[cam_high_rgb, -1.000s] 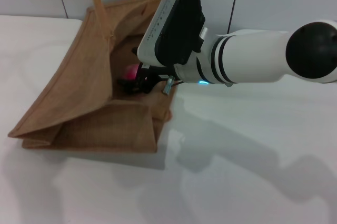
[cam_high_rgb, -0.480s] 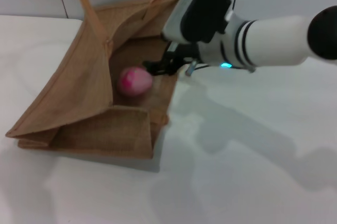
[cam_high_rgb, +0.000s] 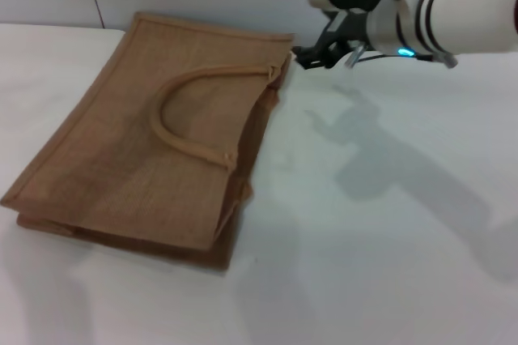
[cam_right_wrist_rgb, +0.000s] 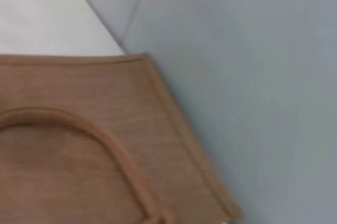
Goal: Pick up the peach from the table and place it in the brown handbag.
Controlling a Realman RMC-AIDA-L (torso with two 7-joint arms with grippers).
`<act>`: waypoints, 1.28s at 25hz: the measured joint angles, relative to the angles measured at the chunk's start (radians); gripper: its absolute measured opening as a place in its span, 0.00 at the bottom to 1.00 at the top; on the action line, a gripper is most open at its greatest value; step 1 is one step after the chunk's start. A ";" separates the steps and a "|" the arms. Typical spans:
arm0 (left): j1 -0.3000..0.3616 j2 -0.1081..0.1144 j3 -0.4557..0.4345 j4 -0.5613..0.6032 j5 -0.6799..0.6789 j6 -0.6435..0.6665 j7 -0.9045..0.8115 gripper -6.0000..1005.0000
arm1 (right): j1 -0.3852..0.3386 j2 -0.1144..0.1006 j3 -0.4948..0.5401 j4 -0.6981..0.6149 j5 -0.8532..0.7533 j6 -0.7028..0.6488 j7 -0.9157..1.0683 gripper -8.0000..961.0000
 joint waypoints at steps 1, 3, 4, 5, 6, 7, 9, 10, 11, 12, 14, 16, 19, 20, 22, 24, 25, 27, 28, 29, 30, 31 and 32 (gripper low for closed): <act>0.000 0.000 -0.002 -0.014 -0.002 0.009 0.000 0.41 | -0.014 0.000 0.008 -0.018 -0.047 -0.001 0.027 0.84; 0.008 -0.002 -0.007 -0.033 -0.015 0.025 0.002 0.48 | -0.037 0.000 0.034 -0.049 -0.139 -0.002 0.081 0.84; 0.021 -0.003 -0.008 -0.038 -0.035 0.035 0.004 0.51 | -0.047 0.001 0.046 -0.062 -0.181 -0.002 0.110 0.84; 0.033 -0.003 -0.010 -0.041 -0.058 0.046 0.009 0.55 | -0.060 0.001 0.059 -0.083 -0.224 -0.003 0.139 0.84; 0.054 -0.003 -0.011 -0.044 -0.094 0.061 0.020 0.58 | -0.077 0.001 0.070 -0.108 -0.258 -0.007 0.172 0.83; 0.076 -0.003 -0.015 -0.045 -0.141 0.079 0.040 0.59 | -0.102 0.001 0.080 -0.143 -0.291 -0.021 0.202 0.83; 0.124 -0.003 -0.028 -0.052 -0.236 0.124 0.095 0.60 | -0.151 0.002 0.085 -0.203 -0.321 -0.070 0.237 0.83; 0.147 -0.003 -0.035 -0.059 -0.289 0.149 0.132 0.60 | -0.188 0.003 0.084 -0.242 -0.329 -0.112 0.248 0.83; 0.174 -0.003 -0.044 -0.074 -0.348 0.177 0.173 0.61 | -0.216 0.004 0.084 -0.267 -0.329 -0.148 0.249 0.83; 0.194 -0.003 -0.049 -0.089 -0.392 0.197 0.207 0.61 | -0.251 0.006 0.082 -0.296 -0.325 -0.194 0.251 0.83; 0.233 -0.005 -0.057 -0.131 -0.477 0.231 0.272 0.62 | -0.313 0.007 0.083 -0.336 -0.298 -0.287 0.251 0.83; 0.268 -0.010 -0.058 -0.191 -0.567 0.266 0.360 0.63 | -0.357 0.005 0.083 -0.350 -0.242 -0.362 0.252 0.83; 0.305 -0.013 -0.056 -0.282 -0.673 0.294 0.524 0.63 | -0.392 0.001 0.072 -0.330 -0.154 -0.456 0.249 0.83; 0.315 -0.013 -0.056 -0.324 -0.714 0.294 0.596 0.63 | -0.399 0.000 0.065 -0.319 -0.139 -0.484 0.247 0.83; 0.329 -0.013 -0.058 -0.409 -0.799 0.293 0.738 0.63 | -0.407 0.000 0.046 -0.279 -0.132 -0.543 0.245 0.83; 0.343 -0.013 -0.059 -0.503 -0.890 0.296 0.860 0.63 | -0.410 0.001 0.016 -0.233 -0.132 -0.612 0.247 0.83; 0.343 -0.013 -0.059 -0.503 -0.890 0.296 0.860 0.63 | -0.412 0.001 -0.002 -0.208 -0.132 -0.651 0.249 0.83; 0.358 -0.012 -0.060 -0.620 -1.006 0.306 1.013 0.63 | -0.414 0.001 -0.041 -0.151 -0.134 -0.740 0.250 0.83; 0.361 -0.012 -0.060 -0.655 -1.036 0.310 1.061 0.63 | -0.414 0.002 -0.061 -0.117 -0.134 -0.785 0.251 0.83; 0.364 -0.012 -0.060 -0.696 -1.075 0.315 1.117 0.63 | -0.414 0.002 -0.079 -0.083 -0.134 -0.835 0.254 0.83; 0.367 -0.013 -0.061 -0.734 -1.110 0.317 1.165 0.63 | -0.415 0.002 -0.090 -0.064 -0.132 -0.862 0.262 0.83; 0.371 -0.013 -0.062 -0.778 -1.155 0.318 1.218 0.63 | -0.415 0.003 -0.100 -0.044 -0.131 -0.894 0.277 0.83; 0.374 -0.013 -0.063 -0.822 -1.199 0.318 1.269 0.63 | -0.416 0.002 -0.109 -0.025 -0.131 -0.917 0.300 0.83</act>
